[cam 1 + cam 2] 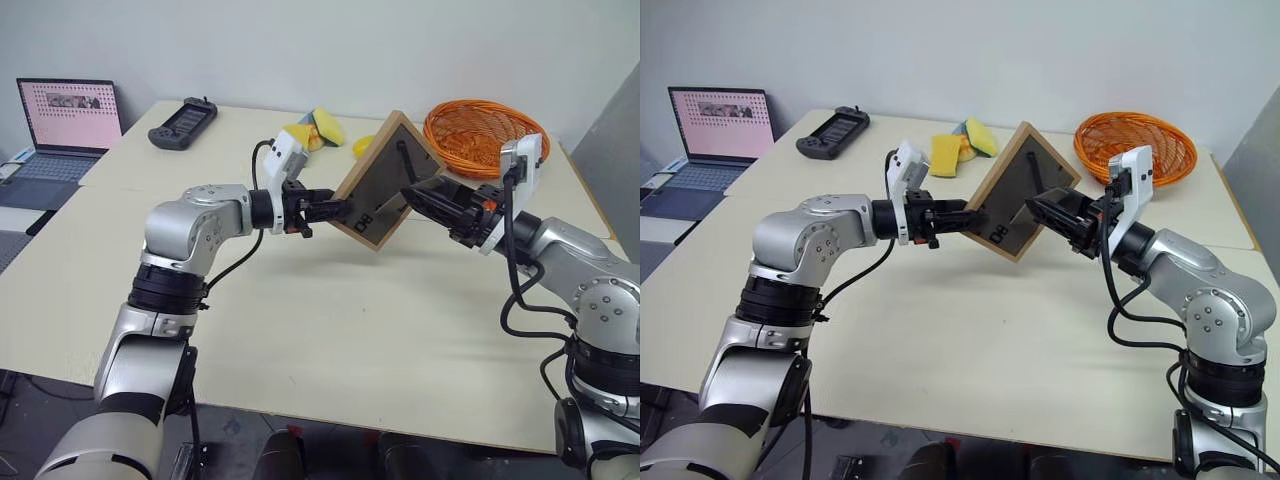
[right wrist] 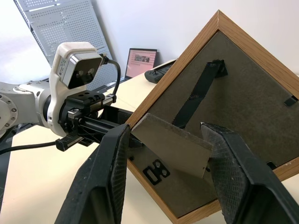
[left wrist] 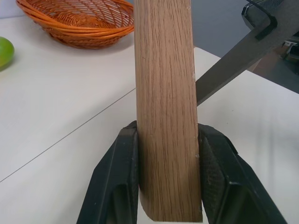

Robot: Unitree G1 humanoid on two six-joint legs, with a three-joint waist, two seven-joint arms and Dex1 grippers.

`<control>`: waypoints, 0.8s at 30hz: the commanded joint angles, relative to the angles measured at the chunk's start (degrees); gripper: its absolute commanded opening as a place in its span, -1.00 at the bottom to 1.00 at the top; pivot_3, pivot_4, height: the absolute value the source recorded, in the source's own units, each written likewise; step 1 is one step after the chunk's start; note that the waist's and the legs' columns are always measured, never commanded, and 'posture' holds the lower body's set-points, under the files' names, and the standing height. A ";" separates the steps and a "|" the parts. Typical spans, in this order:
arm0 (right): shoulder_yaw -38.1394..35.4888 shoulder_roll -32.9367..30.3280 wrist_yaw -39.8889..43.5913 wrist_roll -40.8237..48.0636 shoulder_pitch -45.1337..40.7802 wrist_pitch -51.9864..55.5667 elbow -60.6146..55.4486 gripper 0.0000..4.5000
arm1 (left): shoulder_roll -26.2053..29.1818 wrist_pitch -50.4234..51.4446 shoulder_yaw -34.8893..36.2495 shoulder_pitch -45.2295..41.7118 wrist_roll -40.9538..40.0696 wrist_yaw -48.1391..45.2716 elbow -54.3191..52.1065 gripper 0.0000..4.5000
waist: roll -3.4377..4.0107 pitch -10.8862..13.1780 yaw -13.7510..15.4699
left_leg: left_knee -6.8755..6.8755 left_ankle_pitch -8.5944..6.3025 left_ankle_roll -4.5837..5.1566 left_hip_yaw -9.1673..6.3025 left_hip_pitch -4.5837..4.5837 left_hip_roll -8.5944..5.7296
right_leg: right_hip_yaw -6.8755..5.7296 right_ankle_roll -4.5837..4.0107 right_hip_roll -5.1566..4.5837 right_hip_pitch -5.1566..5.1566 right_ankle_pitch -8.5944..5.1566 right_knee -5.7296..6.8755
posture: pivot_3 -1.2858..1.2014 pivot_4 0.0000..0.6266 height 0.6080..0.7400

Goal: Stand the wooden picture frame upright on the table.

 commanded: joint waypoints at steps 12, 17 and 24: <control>1.98 -5.99 6.83 -9.24 3.91 -9.37 6.74 0.12 | -0.61 2.45 3.96 -1.89 -2.99 -0.12 -6.60 -0.41 | -0.01 0.00 0.07 | 0.02 0.00 0.00 0.01 -0.01 -0.01 | 0.01 0.00 0.00 0.03 0.00 -0.04 | 0.03 -0.52 1.00; 3.99 -9.11 11.28 -16.23 6.73 -16.22 10.55 0.12 | -0.53 3.57 4.74 -1.59 -3.56 0.38 -7.05 -0.41 | -0.01 0.01 0.07 | 0.02 0.00 0.00 0.03 0.00 -0.01 | 0.02 0.00 0.00 0.01 0.00 -0.02 | 0.03 -0.52 1.00; 8.35 -15.02 14.82 -33.09 11.47 -35.37 14.90 0.12 | -0.83 13.40 9.30 -2.48 -7.93 3.83 -5.19 -0.41 | -0.01 0.01 0.03 | 0.03 0.00 0.00 0.03 0.01 -0.01 | 0.02 0.01 0.00 0.02 0.00 -0.02 | 0.03 -0.52 1.00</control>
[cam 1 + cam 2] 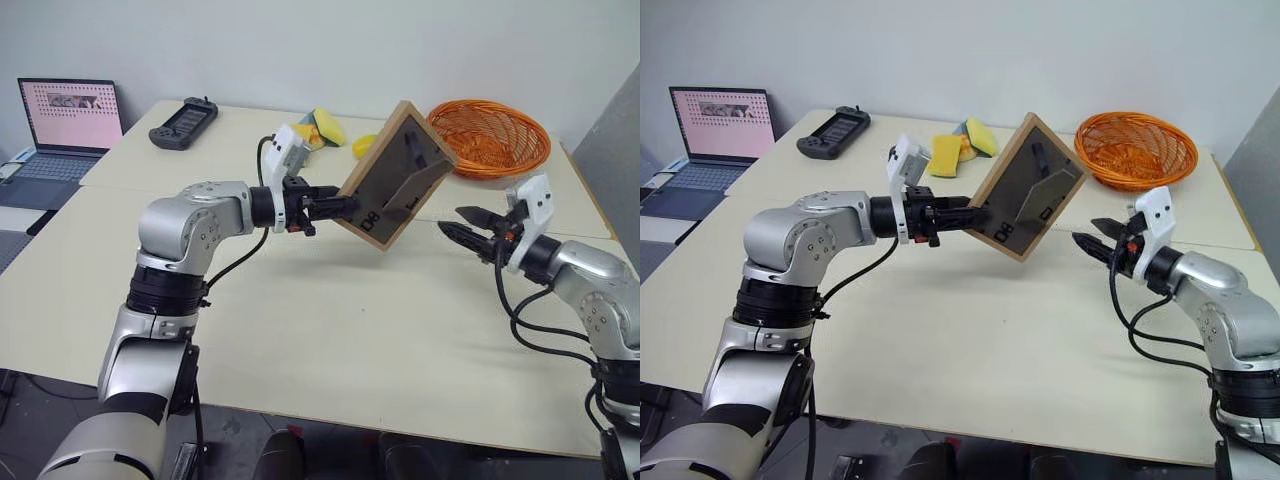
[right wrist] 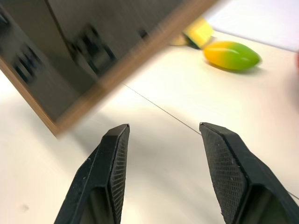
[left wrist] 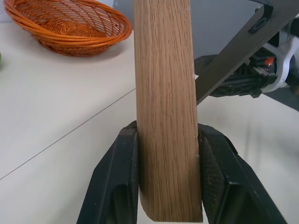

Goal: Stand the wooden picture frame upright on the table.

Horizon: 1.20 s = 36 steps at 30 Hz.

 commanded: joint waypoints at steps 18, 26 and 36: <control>13.40 -4.13 -31.32 -59.15 -4.15 -76.03 25.47 0.12 | -5.11 37.45 18.65 -3.14 -21.81 20.08 1.98 -0.41 | -0.01 0.00 -0.41 | 0.05 0.13 -0.23 -0.02 0.09 0.00 | 0.00 -0.01 -0.03 0.04 0.00 0.15 | 0.03 -0.52 1.00; 12.77 -2.76 -34.59 -58.75 -6.33 -77.17 30.44 0.29 | -3.32 37.45 18.25 -2.82 -32.92 29.34 4.16 -0.41 | -0.01 0.00 -0.45 | 0.10 0.15 -0.25 -0.01 0.14 -0.07 | 0.00 -0.01 -0.11 0.04 0.01 0.41 | 0.03 -0.52 1.00; 14.08 -2.88 -40.72 -67.21 -9.78 -77.77 30.72 0.52 | -4.11 37.45 18.73 -3.20 -41.30 37.77 7.02 -0.41 | -0.01 0.00 -0.53 | 0.16 0.15 -0.26 -0.01 0.18 -0.11 | 0.00 -0.02 -0.15 0.03 0.01 0.62 | 0.03 -0.52 1.00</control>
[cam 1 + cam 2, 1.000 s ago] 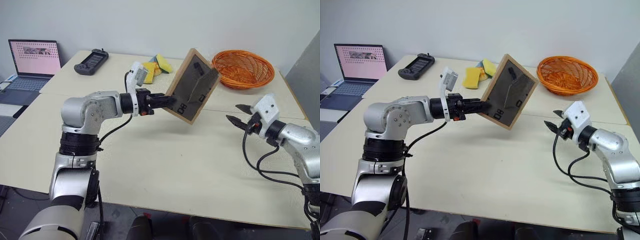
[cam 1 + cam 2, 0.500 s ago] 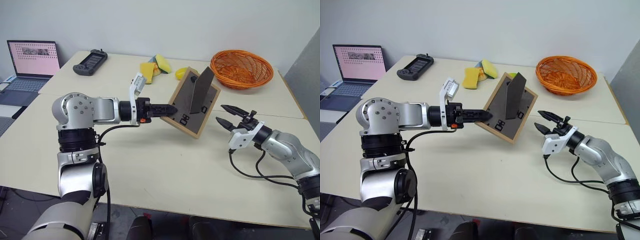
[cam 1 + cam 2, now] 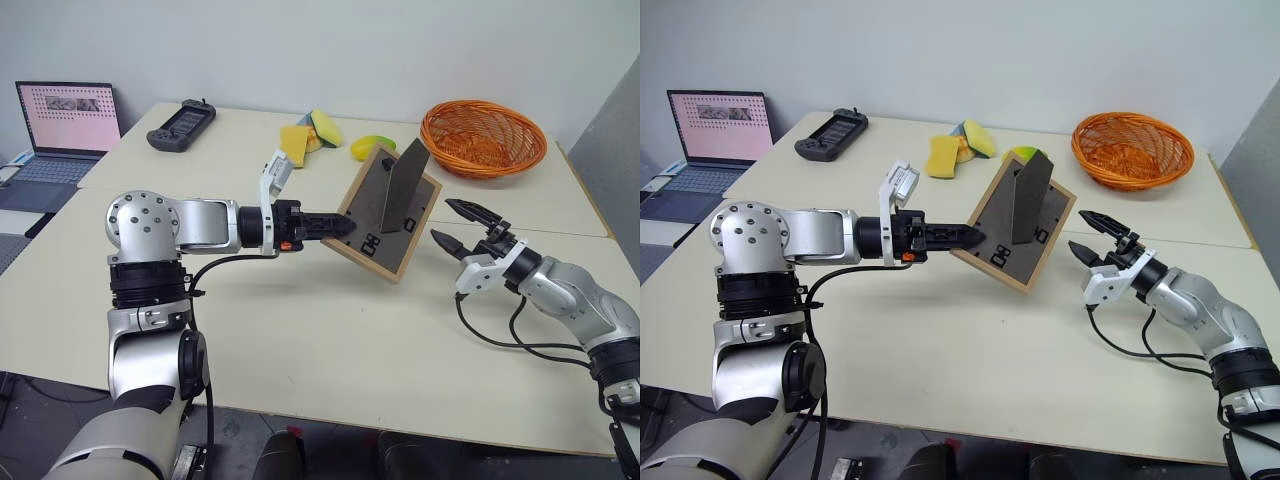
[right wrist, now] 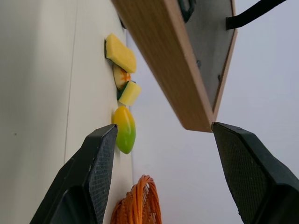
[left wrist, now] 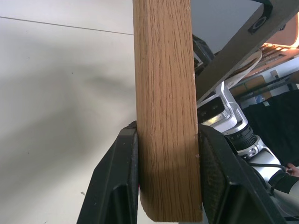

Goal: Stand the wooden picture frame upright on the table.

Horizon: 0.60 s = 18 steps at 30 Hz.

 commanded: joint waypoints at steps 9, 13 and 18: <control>4.29 0.39 -18.00 -15.64 -6.64 -1.56 -0.31 0.52 | 1.13 0.20 -1.34 -0.66 -18.08 11.59 4.94 -0.41 | 0.00 0.00 -0.38 | 0.15 0.00 0.00 -0.03 0.02 -0.03 | 0.01 0.00 -0.01 -0.05 0.00 0.24 | 0.03 -0.52 1.00; 5.88 0.52 -21.31 -17.16 -7.58 -1.74 0.76 0.52 | 1.71 0.20 -1.95 -1.19 -21.17 14.21 5.98 -0.41 | 0.00 0.00 -0.52 | 0.16 0.00 0.00 -0.03 0.02 -0.04 | 0.00 0.00 -0.01 -0.04 0.00 0.25 | 0.03 -0.52 1.00; 7.35 0.25 -23.38 -17.60 -9.00 -2.13 2.71 0.52 | 2.28 0.08 -2.77 -1.08 -25.02 16.59 6.28 -0.41 | 0.00 0.00 -0.66 | 0.18 0.00 0.00 -0.04 0.02 -0.05 | 0.00 0.00 -0.01 -0.04 0.00 0.25 | 0.03 -0.52 1.00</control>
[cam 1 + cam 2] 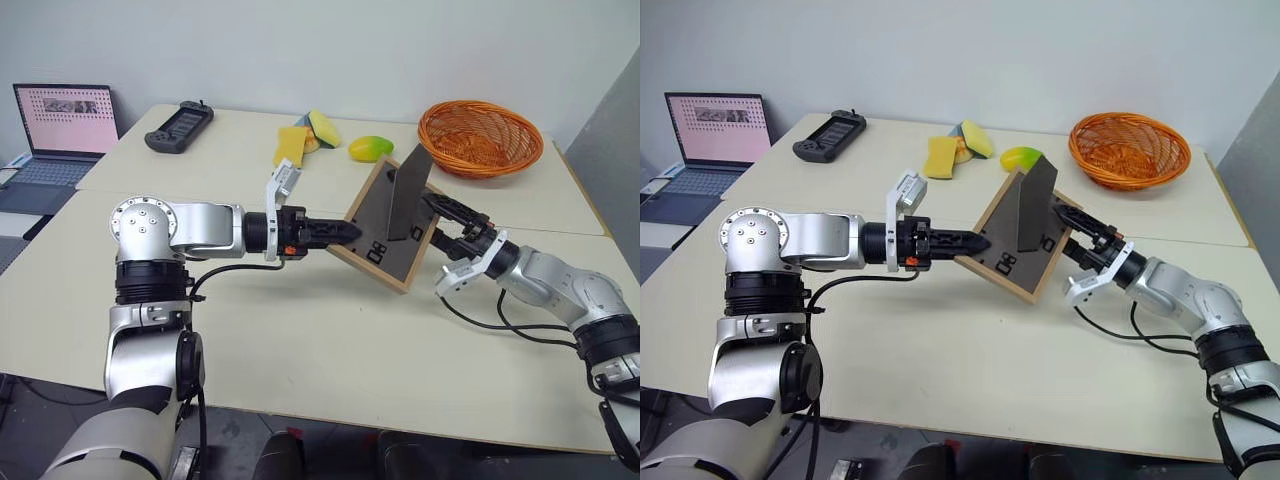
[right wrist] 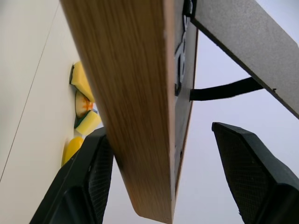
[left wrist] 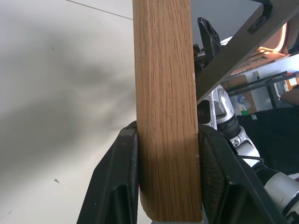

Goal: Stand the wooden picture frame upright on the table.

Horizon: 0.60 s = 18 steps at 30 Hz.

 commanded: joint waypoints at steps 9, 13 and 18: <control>1.85 -1.02 -2.76 0.72 -3.28 -1.44 3.52 0.09 | 2.82 -3.03 -3.43 -0.01 -11.48 3.97 -1.91 -0.41 | 0.00 0.00 -0.16 | 0.03 0.00 0.00 -0.03 0.00 0.00 | -0.01 0.00 0.00 0.02 0.00 0.02 | 0.03 -0.52 1.00; 1.99 -1.25 -3.19 0.77 -3.21 -1.54 3.66 -0.27 | 3.91 -4.84 -5.47 0.72 -14.60 5.27 -2.68 -0.41 | 0.00 0.00 -0.15 | 0.05 0.00 0.00 -0.03 0.00 0.00 | -0.01 0.00 0.00 0.02 0.00 0.05 | 0.03 -0.52 1.00; 2.30 -1.50 -3.82 0.95 -2.96 -1.42 3.35 -0.39 | 5.65 -7.79 -8.44 1.53 -19.12 7.00 -3.72 -0.41 | 0.00 0.00 -0.14 | 0.11 0.00 0.01 -0.04 0.00 -0.01 | -0.01 0.00 0.00 0.03 0.00 0.06 | 0.03 -0.52 1.00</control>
